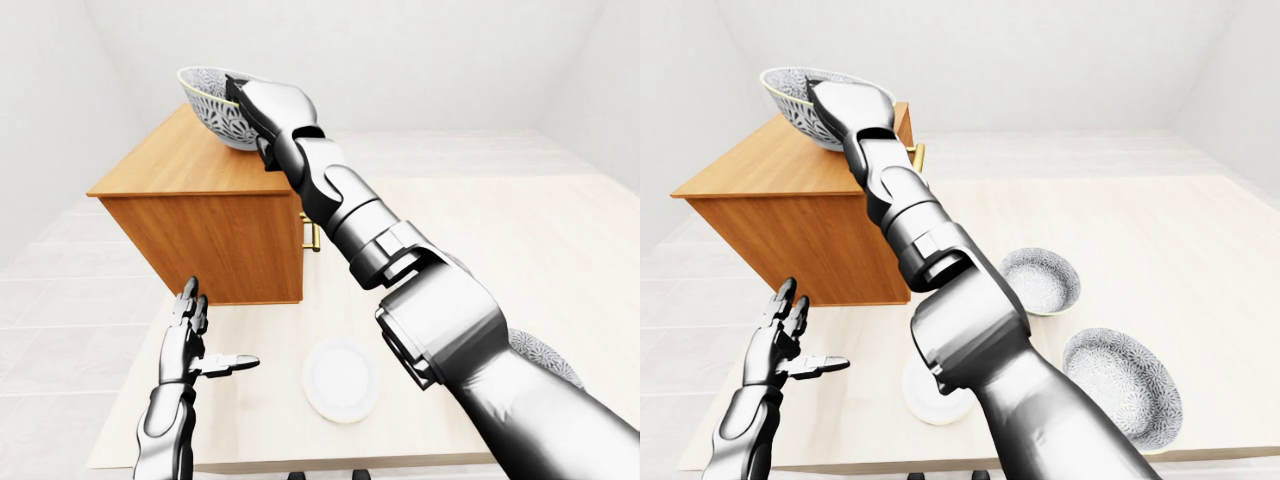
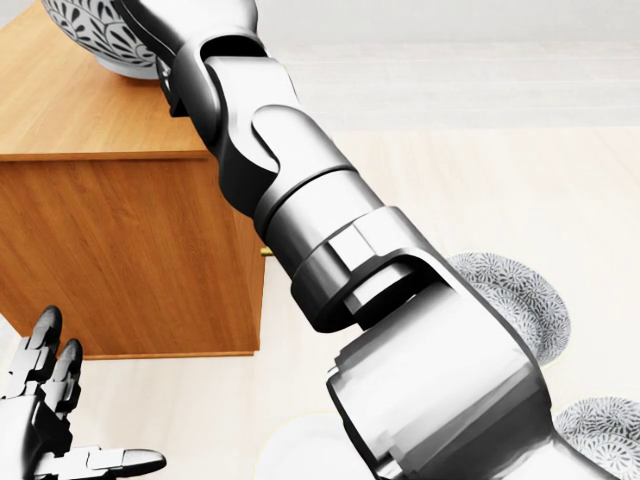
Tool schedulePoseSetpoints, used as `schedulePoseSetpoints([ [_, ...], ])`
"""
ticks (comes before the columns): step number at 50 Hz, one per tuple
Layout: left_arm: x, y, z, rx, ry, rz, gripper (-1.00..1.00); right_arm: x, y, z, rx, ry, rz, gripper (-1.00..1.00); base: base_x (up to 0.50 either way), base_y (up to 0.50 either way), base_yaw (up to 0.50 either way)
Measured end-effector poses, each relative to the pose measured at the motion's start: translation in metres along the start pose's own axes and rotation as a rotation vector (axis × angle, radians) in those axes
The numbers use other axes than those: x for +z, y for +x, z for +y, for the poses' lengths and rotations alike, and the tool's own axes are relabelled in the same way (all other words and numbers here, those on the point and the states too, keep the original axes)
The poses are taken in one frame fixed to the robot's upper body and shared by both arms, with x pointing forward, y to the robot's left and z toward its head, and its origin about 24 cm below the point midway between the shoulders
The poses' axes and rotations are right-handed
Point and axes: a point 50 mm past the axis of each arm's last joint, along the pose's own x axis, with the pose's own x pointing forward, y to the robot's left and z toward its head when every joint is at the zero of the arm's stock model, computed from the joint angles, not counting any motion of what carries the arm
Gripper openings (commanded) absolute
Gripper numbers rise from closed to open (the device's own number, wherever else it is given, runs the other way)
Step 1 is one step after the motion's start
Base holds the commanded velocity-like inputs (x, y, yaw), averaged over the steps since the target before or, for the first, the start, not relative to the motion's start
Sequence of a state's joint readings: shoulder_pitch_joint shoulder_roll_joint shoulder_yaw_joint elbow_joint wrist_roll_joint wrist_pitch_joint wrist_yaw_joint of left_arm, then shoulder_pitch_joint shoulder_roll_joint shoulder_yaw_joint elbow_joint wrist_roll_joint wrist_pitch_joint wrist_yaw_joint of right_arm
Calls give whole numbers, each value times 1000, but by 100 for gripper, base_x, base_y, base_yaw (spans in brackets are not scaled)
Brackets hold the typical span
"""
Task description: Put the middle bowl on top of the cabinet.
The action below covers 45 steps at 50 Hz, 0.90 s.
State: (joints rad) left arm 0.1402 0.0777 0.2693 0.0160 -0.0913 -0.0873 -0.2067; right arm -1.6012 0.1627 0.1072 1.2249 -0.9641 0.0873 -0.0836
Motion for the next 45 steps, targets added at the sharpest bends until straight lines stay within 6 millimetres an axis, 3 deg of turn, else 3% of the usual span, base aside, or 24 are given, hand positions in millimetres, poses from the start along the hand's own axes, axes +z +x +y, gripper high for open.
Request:
schedulePoseSetpoints([
  [34,3,-2,-4,-14,3,-12,100,-4,0,-2,-8,-4,12,-100,0,0,0],
  [45,1,-1,-5,-17,3,-4,100,-5,0,-2,-22,0,15,-82,0,0,0],
])
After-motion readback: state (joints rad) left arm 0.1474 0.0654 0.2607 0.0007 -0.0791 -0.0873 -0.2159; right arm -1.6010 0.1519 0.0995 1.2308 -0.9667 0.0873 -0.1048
